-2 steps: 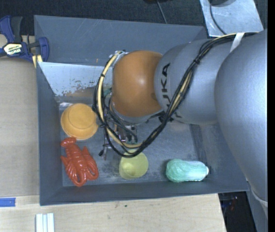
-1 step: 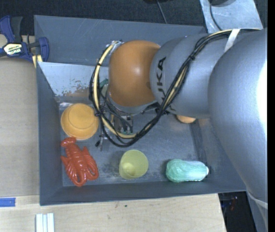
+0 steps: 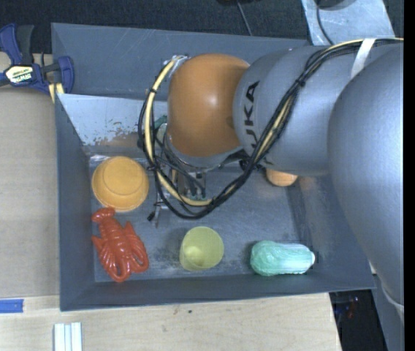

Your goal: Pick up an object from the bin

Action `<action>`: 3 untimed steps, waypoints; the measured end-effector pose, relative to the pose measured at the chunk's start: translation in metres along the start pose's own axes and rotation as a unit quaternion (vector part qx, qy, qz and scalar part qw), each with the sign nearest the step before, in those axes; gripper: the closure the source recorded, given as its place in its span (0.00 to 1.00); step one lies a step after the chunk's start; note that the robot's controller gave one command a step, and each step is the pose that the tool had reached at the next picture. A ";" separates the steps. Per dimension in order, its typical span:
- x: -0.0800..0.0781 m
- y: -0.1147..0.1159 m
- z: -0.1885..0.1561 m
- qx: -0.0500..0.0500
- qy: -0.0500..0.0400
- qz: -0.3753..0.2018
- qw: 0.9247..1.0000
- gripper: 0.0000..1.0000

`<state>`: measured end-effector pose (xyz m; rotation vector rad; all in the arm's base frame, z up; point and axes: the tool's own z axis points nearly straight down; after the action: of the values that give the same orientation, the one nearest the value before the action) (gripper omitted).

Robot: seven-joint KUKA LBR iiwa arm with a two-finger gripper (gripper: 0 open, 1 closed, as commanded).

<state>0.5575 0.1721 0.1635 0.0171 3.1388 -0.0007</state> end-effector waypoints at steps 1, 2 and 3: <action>-0.001 0.004 -0.030 -0.002 -0.008 0.014 1.000 0.00; 0.007 0.006 -0.015 -0.003 -0.009 0.047 0.999 0.00; -0.016 0.005 -0.052 -0.001 -0.012 -0.178 0.984 0.00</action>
Offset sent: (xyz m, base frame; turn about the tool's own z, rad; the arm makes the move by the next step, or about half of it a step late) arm -0.0322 0.0076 -0.0299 -0.1500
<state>0.5735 0.1769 0.2156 -0.5371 3.0675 0.0028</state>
